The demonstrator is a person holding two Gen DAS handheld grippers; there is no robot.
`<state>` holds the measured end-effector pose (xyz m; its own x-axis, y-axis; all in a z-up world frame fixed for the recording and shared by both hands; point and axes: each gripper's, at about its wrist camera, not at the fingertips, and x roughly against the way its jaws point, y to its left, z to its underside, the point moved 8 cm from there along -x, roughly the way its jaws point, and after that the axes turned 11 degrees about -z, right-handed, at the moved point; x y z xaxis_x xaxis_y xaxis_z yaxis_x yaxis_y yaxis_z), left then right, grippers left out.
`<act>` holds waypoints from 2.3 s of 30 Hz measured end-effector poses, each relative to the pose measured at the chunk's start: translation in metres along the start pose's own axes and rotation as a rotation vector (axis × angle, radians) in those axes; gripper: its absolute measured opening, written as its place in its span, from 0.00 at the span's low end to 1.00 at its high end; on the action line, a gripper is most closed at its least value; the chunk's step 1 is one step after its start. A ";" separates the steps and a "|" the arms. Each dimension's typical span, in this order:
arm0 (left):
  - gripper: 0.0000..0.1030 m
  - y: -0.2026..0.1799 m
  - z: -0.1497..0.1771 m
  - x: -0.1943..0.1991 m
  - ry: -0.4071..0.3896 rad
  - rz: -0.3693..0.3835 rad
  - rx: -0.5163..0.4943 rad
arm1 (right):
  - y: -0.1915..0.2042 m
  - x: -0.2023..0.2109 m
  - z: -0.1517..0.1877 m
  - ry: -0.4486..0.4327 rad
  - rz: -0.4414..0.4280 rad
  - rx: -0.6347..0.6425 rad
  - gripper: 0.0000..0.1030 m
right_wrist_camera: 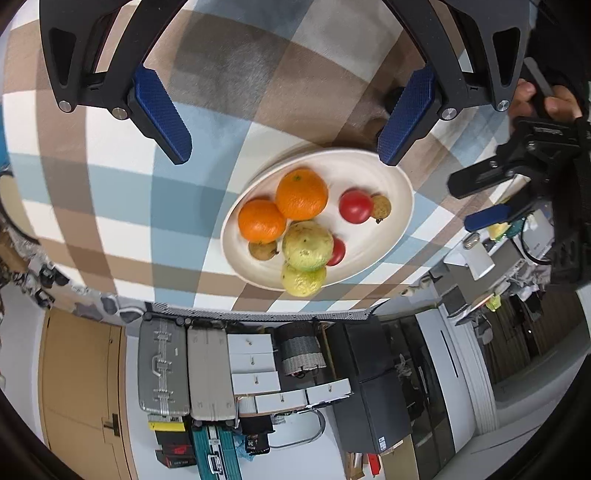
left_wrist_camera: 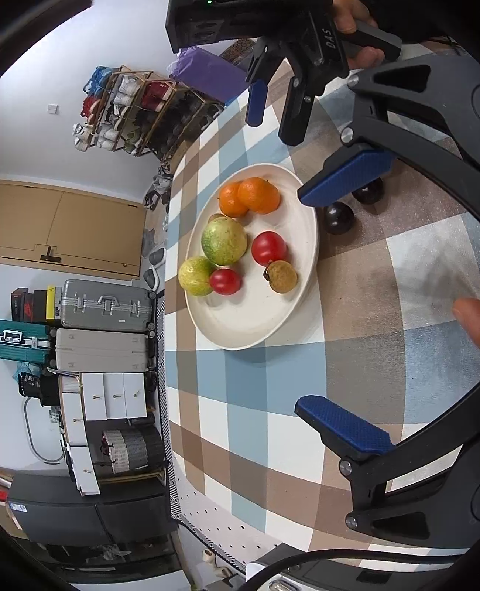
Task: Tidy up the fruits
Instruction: 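Withdraw both tools and move the right tool toward the dark plums, then grasp a dark plum with the right tool while the left tool grasps the other plum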
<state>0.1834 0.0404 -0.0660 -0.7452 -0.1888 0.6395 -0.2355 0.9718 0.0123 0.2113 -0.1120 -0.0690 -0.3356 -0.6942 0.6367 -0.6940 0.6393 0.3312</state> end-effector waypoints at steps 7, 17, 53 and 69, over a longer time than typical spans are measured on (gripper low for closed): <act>0.99 -0.009 0.009 -0.002 0.021 0.013 -0.027 | 0.010 -0.007 0.009 0.040 0.002 0.026 1.00; 0.99 -0.002 0.008 -0.004 0.038 0.006 -0.017 | 0.040 -0.023 0.026 0.123 -0.070 0.063 1.00; 0.99 0.000 0.015 -0.015 0.073 0.000 -0.014 | 0.079 -0.040 0.047 0.216 -0.096 0.208 0.45; 0.99 -0.004 0.019 -0.017 0.083 0.011 -0.014 | 0.078 -0.037 0.042 0.195 -0.097 0.225 0.27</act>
<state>0.1856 0.0376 -0.0914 -0.6932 -0.1661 0.7013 -0.2186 0.9757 0.0150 0.1427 -0.0507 -0.0957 -0.1471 -0.6579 0.7386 -0.8477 0.4686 0.2486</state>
